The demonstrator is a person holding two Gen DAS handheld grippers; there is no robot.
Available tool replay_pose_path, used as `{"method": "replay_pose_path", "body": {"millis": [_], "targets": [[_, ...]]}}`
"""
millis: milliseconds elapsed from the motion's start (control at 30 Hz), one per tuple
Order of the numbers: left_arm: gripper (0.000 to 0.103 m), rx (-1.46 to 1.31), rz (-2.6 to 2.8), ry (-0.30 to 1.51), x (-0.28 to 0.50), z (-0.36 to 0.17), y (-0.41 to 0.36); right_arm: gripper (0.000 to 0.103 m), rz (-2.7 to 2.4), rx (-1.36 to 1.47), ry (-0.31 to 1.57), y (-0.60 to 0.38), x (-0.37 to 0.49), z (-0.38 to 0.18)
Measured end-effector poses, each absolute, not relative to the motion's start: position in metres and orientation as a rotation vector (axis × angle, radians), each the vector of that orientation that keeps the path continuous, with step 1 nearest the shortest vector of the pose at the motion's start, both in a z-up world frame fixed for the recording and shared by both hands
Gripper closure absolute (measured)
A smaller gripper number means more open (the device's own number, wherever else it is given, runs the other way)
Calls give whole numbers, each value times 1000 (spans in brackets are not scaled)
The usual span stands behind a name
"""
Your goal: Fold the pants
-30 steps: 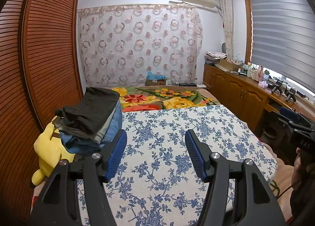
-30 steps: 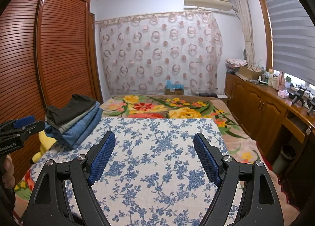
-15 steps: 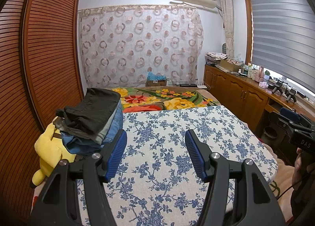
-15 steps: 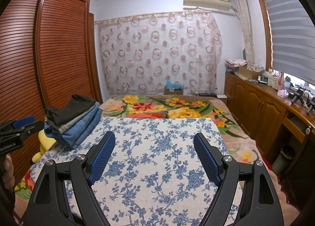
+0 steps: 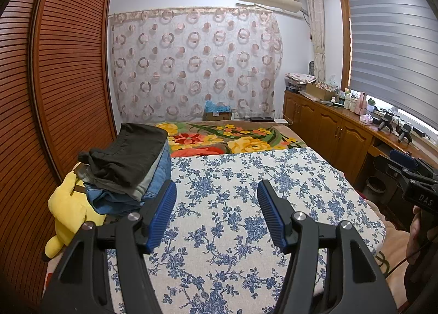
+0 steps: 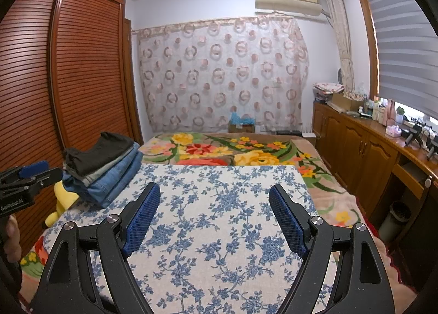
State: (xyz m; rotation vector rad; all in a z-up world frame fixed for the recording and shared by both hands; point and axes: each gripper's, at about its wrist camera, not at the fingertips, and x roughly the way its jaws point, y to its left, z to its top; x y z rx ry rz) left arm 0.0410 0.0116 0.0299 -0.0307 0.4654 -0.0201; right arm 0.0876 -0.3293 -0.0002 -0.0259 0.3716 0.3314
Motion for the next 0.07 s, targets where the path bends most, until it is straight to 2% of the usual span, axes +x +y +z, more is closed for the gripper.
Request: {"method": "replay_pose_path", "body": {"millis": [67], "targets": [[42,-31,-21,465,41,30,12,19,331,-26,370,-329,86,1]]}}
